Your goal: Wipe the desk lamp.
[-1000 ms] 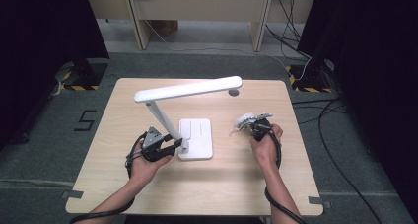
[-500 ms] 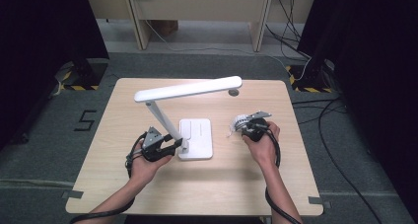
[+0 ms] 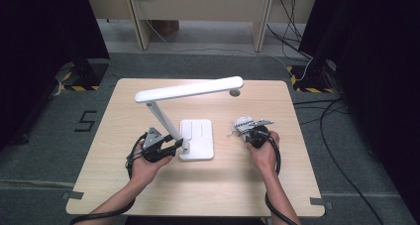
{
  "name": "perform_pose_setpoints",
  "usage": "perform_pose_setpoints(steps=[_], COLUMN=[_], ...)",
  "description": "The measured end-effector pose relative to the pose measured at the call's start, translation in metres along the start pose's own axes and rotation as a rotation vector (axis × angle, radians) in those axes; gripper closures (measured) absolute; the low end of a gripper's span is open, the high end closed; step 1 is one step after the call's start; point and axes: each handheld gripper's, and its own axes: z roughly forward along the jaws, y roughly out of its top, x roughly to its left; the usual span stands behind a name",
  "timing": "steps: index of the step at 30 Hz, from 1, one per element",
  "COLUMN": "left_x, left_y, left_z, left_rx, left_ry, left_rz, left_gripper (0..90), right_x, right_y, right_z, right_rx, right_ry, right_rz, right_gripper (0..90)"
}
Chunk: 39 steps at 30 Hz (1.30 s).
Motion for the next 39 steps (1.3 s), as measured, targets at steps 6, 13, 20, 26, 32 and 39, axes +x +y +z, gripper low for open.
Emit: perform_pose_setpoints(steps=[6,13,20,26,32,39], left_x=[0.0,-0.001,0.0,0.002,0.005,0.005], left_y=[0.0,0.001,0.001,0.001,0.001,0.001], left_z=[0.0,0.0,-0.001,-0.002,-0.003,-0.004], left_rx=[-0.003,-0.006,-0.008,-0.007,-0.007,-0.008], left_ry=[0.005,0.02,0.021,0.023,0.026,0.029], left_rz=[-0.006,-0.014,-0.02,-0.025,-0.023,-0.023], left_gripper=[57.3,58.8,60.7,62.1,63.9,64.3], right_x=[0.026,0.069,0.089,0.097,0.103,0.105], right_y=[0.018,0.013,0.004,0.003,0.0,-0.001], right_z=[-0.025,-0.01,0.011,0.014,0.017,0.016], right_rx=[-0.11,-0.058,-0.019,-0.012,-0.015,-0.011], right_ry=[0.011,0.187,0.239,0.215,0.221,0.22], right_rz=[-0.068,-0.074,-0.059,-0.082,-0.098,-0.097], right_gripper=[75.9,77.7,77.5,80.0,81.2,81.2])
